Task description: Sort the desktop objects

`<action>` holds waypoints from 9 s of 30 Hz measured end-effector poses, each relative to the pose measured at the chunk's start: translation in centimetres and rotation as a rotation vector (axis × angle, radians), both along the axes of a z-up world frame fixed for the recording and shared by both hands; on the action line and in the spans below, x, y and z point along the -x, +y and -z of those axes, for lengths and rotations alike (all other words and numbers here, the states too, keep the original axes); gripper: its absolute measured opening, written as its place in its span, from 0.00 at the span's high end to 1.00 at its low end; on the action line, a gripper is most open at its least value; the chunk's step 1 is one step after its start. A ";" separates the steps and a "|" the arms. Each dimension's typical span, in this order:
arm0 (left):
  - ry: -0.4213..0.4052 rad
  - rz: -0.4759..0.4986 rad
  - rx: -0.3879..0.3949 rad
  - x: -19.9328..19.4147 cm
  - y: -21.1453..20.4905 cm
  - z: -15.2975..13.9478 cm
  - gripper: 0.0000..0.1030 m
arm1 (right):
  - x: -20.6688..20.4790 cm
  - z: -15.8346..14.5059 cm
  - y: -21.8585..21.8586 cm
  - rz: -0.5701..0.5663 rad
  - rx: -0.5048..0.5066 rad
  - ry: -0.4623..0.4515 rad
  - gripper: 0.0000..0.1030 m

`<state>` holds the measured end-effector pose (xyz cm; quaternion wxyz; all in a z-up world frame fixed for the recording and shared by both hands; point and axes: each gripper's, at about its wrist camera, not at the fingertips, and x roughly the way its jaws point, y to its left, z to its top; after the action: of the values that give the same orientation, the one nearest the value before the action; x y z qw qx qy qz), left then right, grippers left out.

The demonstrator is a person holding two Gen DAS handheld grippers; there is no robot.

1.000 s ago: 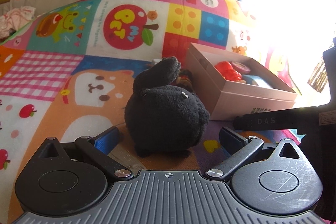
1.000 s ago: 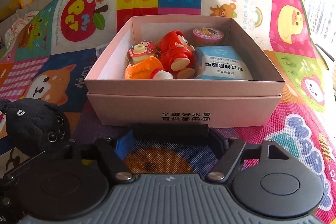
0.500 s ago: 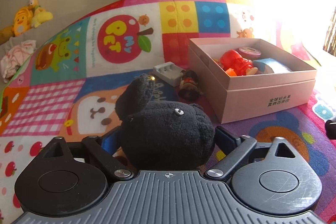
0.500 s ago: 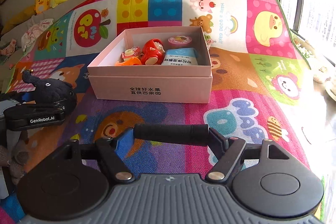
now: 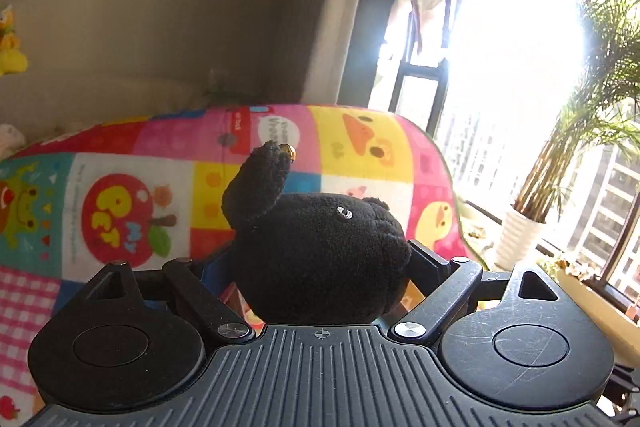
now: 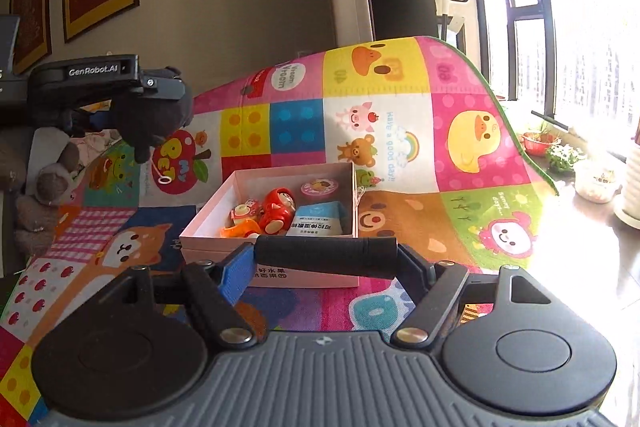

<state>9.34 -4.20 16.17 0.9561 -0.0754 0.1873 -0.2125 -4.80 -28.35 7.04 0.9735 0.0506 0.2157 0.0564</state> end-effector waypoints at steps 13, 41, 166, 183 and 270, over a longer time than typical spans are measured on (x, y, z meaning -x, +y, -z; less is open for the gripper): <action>0.369 0.094 0.023 -8.8 -3.6 9.7 0.07 | -1.7 3.2 -1.0 0.027 -0.025 0.102 0.27; 0.251 -0.026 0.145 3.6 7.8 15.5 0.00 | -24.4 -2.5 10.3 -0.071 0.166 0.195 0.17; 0.138 0.031 -0.421 -4.9 2.8 16.1 0.37 | -10.3 8.6 -0.5 0.037 -0.077 0.284 0.08; 0.167 -0.087 -0.362 -2.1 8.7 14.0 0.68 | -10.4 9.3 0.6 0.027 -0.031 0.283 0.00; 0.279 0.041 -0.217 14.0 7.2 16.6 0.07 | -9.4 3.6 14.8 -0.404 0.186 0.227 0.35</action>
<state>-4.71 3.02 -0.43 0.9187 0.0031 0.3417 -0.1981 4.60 -13.58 3.43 0.9124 -0.0774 0.3338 0.2240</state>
